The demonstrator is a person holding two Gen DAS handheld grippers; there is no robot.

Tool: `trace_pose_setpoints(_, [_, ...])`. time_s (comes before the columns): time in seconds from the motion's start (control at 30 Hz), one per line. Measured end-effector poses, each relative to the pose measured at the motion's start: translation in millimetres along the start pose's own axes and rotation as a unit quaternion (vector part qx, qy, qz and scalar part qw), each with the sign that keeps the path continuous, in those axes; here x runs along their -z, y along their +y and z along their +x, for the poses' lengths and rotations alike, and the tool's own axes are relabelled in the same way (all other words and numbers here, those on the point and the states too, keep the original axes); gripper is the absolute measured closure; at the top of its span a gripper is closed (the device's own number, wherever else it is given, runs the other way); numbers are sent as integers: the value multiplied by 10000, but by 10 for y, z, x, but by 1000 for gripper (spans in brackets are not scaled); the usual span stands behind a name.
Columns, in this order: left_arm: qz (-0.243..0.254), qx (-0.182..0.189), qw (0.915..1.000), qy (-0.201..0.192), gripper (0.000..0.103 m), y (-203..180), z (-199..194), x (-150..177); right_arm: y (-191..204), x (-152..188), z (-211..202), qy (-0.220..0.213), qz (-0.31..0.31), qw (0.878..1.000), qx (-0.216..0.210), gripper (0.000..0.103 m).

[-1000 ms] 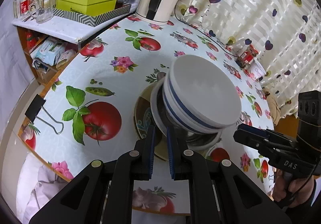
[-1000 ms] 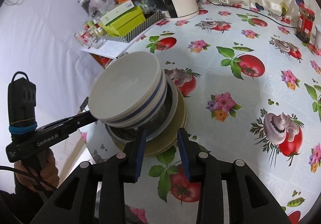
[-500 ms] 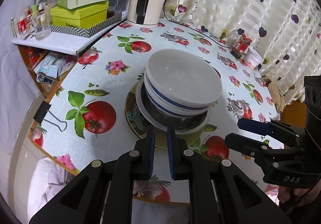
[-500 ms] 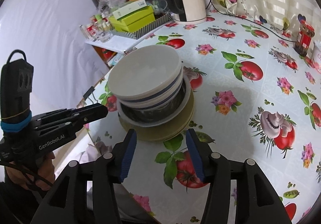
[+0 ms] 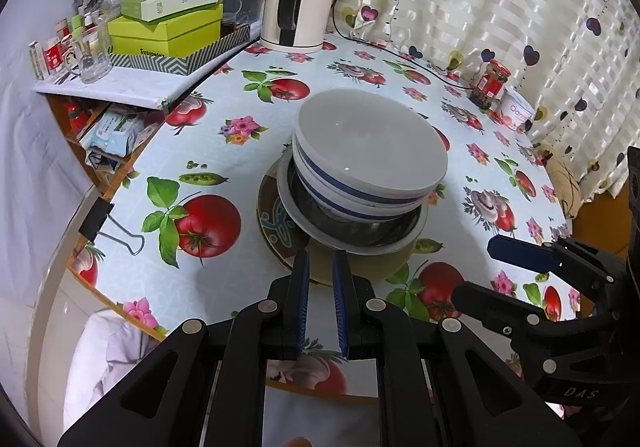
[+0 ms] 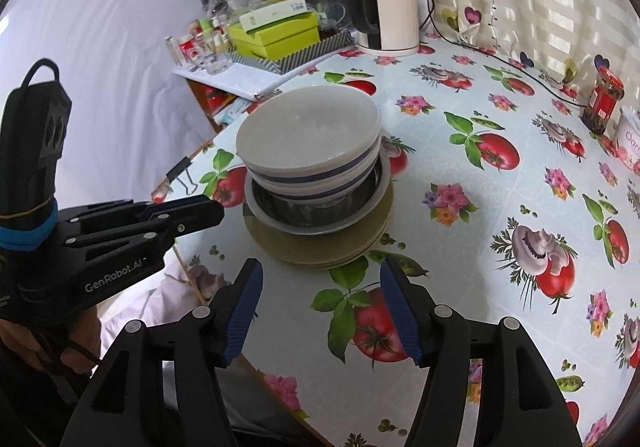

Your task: Organize plates and bowls

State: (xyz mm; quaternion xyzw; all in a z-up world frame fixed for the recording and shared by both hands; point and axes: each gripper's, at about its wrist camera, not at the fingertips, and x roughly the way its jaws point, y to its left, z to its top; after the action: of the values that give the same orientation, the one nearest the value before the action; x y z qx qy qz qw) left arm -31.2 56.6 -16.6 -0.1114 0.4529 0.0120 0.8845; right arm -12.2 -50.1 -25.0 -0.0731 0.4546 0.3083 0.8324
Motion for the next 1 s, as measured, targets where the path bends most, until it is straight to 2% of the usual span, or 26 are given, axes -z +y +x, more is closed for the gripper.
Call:
trace_pose_setpoints(0.4, [48,-185,9998,30,91,-5,61,-9,-13,-4,77,80,-18,10000,25,40])
trace_pose_setpoints(1.0, [2,-178,9997,147,91,20,128,8,15,0,143,134,-72,9999,42,37])
